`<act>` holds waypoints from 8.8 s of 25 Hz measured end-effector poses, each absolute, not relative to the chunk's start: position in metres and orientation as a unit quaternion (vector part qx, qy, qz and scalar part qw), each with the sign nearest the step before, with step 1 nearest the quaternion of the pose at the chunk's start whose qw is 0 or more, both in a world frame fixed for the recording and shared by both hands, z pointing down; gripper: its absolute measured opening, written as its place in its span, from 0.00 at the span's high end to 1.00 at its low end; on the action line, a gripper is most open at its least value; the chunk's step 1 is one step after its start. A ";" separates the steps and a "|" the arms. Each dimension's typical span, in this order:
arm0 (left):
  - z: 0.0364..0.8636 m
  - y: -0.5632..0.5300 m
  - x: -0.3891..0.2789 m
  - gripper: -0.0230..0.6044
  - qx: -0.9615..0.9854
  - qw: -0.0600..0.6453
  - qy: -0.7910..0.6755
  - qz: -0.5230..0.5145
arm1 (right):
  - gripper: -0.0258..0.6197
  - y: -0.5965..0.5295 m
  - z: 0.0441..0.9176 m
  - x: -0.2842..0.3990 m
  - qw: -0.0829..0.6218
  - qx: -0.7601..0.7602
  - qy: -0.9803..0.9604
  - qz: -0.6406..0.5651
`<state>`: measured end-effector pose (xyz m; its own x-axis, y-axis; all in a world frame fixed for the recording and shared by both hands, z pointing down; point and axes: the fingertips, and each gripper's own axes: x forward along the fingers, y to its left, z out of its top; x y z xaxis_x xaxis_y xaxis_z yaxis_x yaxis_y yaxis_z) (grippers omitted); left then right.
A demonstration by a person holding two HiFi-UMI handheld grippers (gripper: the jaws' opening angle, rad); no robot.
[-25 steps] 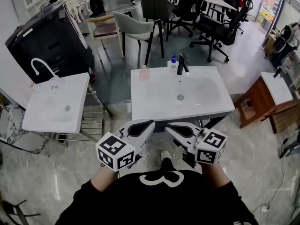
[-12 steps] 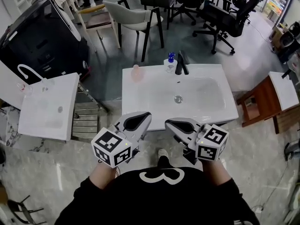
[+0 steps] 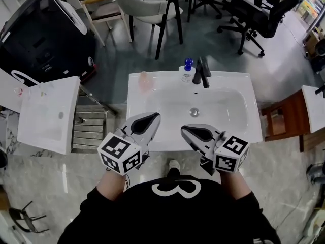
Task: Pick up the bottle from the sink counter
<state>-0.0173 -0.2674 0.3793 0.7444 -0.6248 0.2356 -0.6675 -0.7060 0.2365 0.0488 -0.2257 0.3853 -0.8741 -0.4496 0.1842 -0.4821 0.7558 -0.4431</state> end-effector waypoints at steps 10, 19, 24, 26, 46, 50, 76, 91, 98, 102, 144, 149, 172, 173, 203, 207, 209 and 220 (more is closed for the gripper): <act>0.402 -0.324 -0.036 0.94 0.889 0.145 -0.426 0.084 | 0.94 -0.259 0.410 0.060 0.061 0.227 -0.938 0.254; 0.421 -0.347 -0.052 0.94 0.871 0.137 -0.460 0.107 | 0.94 -0.265 0.427 0.050 0.067 0.201 -0.938 0.275; 0.435 -0.362 -0.058 0.94 0.867 0.141 -0.465 0.112 | 0.94 -0.274 0.434 0.049 0.070 0.204 -0.934 0.286; 0.440 -0.371 -0.061 0.94 0.864 0.137 -0.471 0.116 | 0.94 -0.278 0.439 0.049 0.069 0.205 -0.931 0.295; 0.504 -0.448 -0.084 0.73 0.852 0.149 -0.482 0.140 | 0.94 -0.321 0.474 0.030 0.103 0.207 -0.915 0.332; 0.515 -0.458 -0.086 0.69 0.850 0.157 -0.482 0.146 | 0.94 -0.328 0.478 0.031 0.104 0.214 -0.911 0.338; 0.531 -0.493 -0.083 0.69 0.845 0.125 -0.495 0.162 | 0.94 -0.337 0.502 0.036 0.104 0.232 -0.896 0.364; 0.527 -0.494 -0.082 0.73 0.844 0.105 -0.500 0.162 | 0.94 -0.335 0.502 0.041 0.104 0.238 -0.894 0.366; 0.527 -0.493 -0.083 0.73 0.842 0.103 -0.504 0.161 | 0.94 -0.335 0.503 0.045 0.106 0.242 -0.893 0.366; 0.527 -0.493 -0.083 0.73 0.841 0.104 -0.506 0.163 | 0.94 -0.335 0.502 0.046 0.106 0.240 -0.893 0.366; 0.475 -0.418 -0.060 0.73 0.847 0.113 -0.504 0.123 | 0.94 -0.284 0.478 0.059 0.096 0.238 -0.908 0.330; 0.458 -0.396 -0.052 0.73 0.853 0.113 -0.496 0.119 | 0.94 -0.275 0.466 0.061 0.087 0.235 -0.915 0.316; 0.375 -0.307 -0.027 0.73 0.888 0.108 -0.437 0.095 | 0.94 -0.265 0.392 0.068 0.044 0.259 -0.933 0.248; 0.372 -0.304 -0.028 0.73 0.890 0.110 -0.433 0.094 | 0.94 -0.264 0.388 0.066 0.042 0.260 -0.933 0.245; 0.345 -0.197 -0.064 0.73 0.927 0.111 -0.349 0.084 | 0.94 -0.170 0.336 0.006 0.015 0.316 -0.931 0.181; 0.345 -0.186 -0.066 0.73 0.928 0.112 -0.344 0.087 | 0.94 -0.160 0.334 0.001 0.015 0.318 -0.931 0.178; 0.344 -0.181 -0.067 0.73 0.929 0.113 -0.342 0.086 | 0.94 -0.155 0.334 -0.001 0.014 0.316 -0.932 0.176; 0.337 -0.171 -0.069 0.73 0.933 0.104 -0.336 0.080 | 0.94 -0.149 0.329 -0.007 0.011 0.319 -0.933 0.166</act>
